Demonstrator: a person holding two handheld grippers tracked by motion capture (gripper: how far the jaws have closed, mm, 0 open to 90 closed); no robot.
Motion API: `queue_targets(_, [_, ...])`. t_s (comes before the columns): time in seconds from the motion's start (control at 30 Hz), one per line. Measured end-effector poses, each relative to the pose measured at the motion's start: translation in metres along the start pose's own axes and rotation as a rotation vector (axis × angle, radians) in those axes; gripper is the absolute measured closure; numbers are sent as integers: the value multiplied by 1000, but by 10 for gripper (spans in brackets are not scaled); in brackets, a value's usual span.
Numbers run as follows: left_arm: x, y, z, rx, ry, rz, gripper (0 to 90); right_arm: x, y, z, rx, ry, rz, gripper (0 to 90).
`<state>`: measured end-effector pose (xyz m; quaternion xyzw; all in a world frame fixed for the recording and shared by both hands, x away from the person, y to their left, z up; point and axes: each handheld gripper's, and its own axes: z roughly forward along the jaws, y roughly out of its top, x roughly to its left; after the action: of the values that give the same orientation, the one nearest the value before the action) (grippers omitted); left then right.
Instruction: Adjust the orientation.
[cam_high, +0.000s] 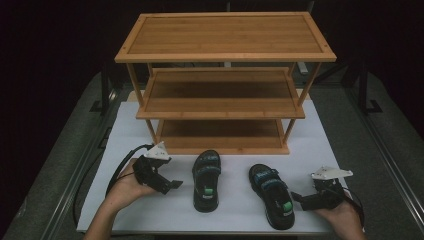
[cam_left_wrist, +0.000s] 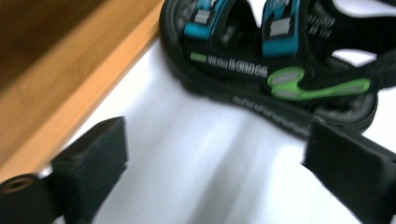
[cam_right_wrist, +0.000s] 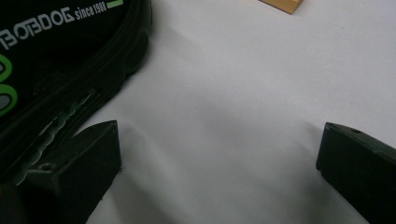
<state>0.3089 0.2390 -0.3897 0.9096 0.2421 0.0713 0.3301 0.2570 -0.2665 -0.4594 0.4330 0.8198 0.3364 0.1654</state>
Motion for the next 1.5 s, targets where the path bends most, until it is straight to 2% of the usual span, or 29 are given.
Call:
queue_targets(0.03, [0,-4,-1,3,7,-7,13,1,0,0,0,-1,-2,0])
queue_targets(0.17, [-1,-23,-2,-11,54,-28,12,0,1,0,3,-2,-4,0])
queue_targets(0.27, [-2,-31,-2,-9,63,-41,12,1,1,0,7,-4,-2,0])
queue_targets(0.3, [-3,-36,-1,-11,79,-47,12,1,1,0,7,-4,-3,0])
queue_targets(0.47, [-4,-58,0,-8,105,-96,13,0,2,0,8,3,-21,4])
queue_targets(0.57, [-5,-71,1,-5,118,-109,12,0,3,-2,2,25,-26,42])
queue_targets(0.7, [-4,-87,1,-13,149,-138,13,-4,6,-8,9,36,-4,61])
queue_targets(0.73, [-4,-87,1,-13,149,-138,13,-4,6,-8,9,36,-4,61])
queue_targets(0.77, [-5,-90,1,-34,152,-131,13,-5,7,-10,7,38,3,65])
queue_targets(0.8, [-5,-92,2,-48,153,-133,12,-6,9,-13,7,41,0,99])
queue_targets(0.83, [-5,-92,2,-52,156,-130,12,-6,11,-17,1,52,-10,134])
queue_targets(0.9, [-5,-96,3,-80,153,-122,6,-5,19,-25,-14,57,-33,139])
queue_targets(0.97, [-5,-97,3,-82,155,-121,5,-4,22,-28,-10,68,-31,140])
queue_targets(1.03, [-5,-96,3,-82,156,-121,5,-4,33,-36,-11,109,-48,171])
queue_targets(1.17, [-5,-97,3,-82,155,-121,5,-2,45,-42,-22,130,-58,171])
queue_targets(1.27, [-5,-96,3,-84,155,-123,5,0,56,-48,-32,163,-73,211])
queue_targets(1.43, [-5,-96,3,-83,155,-123,6,7,74,-52,-28,224,-96,224])
queue_targets(1.47, [-5,-96,3,-84,154,-124,6,10,79,-52,-26,240,-120,232])
queue_targets(1.5, [-5,-96,3,-84,154,-124,6,10,79,-52,-26,240,-120,232])
